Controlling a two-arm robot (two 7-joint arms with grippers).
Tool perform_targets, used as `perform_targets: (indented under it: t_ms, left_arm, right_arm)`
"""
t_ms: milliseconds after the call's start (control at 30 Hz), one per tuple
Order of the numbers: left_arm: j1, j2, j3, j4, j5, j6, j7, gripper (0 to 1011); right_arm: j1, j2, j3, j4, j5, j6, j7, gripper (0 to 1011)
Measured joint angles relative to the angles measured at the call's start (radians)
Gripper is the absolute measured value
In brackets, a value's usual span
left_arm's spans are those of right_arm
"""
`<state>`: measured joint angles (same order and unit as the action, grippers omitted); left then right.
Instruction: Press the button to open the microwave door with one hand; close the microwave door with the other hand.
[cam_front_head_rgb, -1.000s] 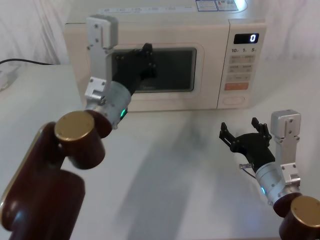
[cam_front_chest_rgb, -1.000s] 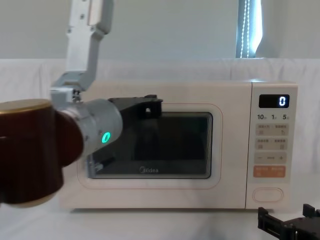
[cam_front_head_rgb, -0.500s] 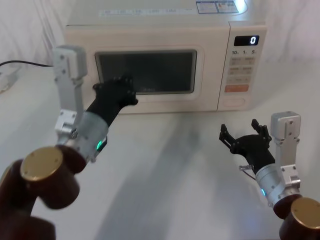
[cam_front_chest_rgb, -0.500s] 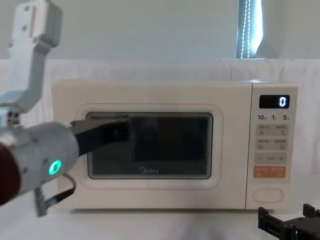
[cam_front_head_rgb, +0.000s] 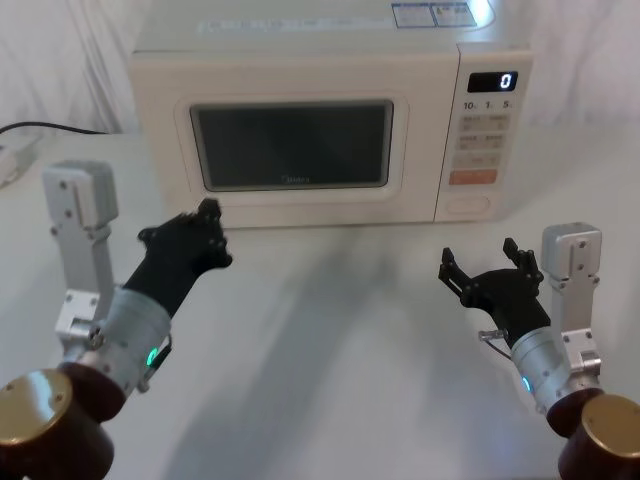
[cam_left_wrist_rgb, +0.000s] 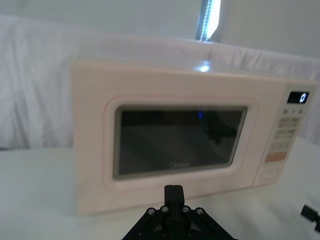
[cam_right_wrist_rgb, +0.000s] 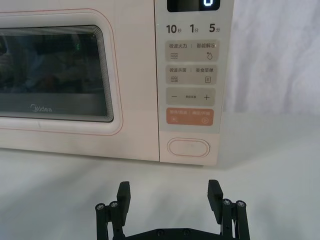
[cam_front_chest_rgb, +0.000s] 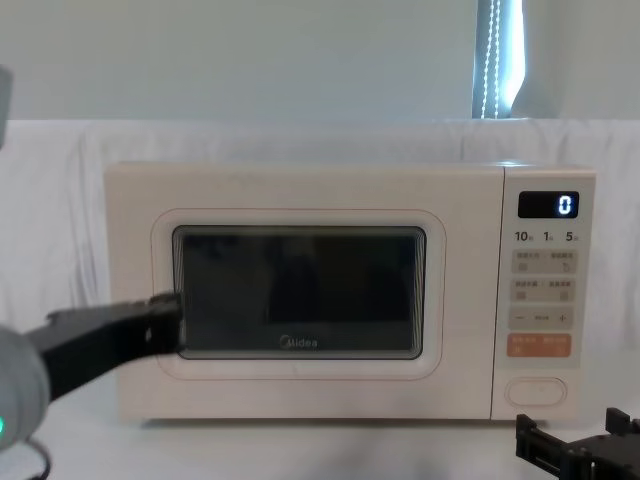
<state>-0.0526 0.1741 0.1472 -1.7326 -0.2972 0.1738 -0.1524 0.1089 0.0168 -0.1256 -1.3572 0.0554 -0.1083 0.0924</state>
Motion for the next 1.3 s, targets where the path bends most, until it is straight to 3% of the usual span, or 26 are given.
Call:
perform_targets:
  t_ms: [333,1300]
  left_arm:
    - [0.096,0.013,-0.031,-0.031,-0.016,-0.018,0.021,0]
    - [0.130,-0.001,-0.053,-0.037,-0.037,-0.022,0.046,0]
  right_arm:
    - [0.000,0.000,0.000,0.000,0.000,0.000,0.000,1002]
    - [0.000,0.000,0.000,0.000,0.000,0.000,0.000,1002]
